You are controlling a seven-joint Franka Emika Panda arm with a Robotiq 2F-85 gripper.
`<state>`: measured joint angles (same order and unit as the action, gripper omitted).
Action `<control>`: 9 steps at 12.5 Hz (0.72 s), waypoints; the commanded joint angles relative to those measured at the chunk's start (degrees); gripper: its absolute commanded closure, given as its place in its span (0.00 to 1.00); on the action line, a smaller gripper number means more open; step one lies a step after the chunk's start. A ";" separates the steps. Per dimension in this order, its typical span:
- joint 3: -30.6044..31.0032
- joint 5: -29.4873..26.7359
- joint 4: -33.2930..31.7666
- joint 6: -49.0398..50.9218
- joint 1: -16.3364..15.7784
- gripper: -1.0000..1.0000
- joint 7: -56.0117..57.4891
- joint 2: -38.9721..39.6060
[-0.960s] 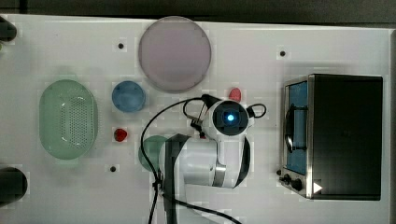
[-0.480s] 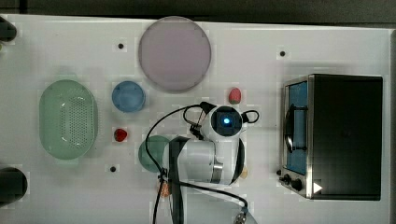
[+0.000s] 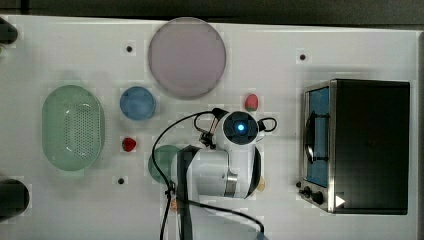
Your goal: Pick ketchup from plate and place it on table.
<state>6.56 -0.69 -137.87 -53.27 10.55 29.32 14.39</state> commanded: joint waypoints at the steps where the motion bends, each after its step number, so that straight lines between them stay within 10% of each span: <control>1: 0.72 -0.18 7.71 4.89 -0.25 0.00 -12.83 -9.82; 9: 1.53 -0.05 34.52 43.02 -0.24 0.00 -30.05 -15.94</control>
<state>7.90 -0.78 -102.67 -12.83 10.05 3.44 -3.29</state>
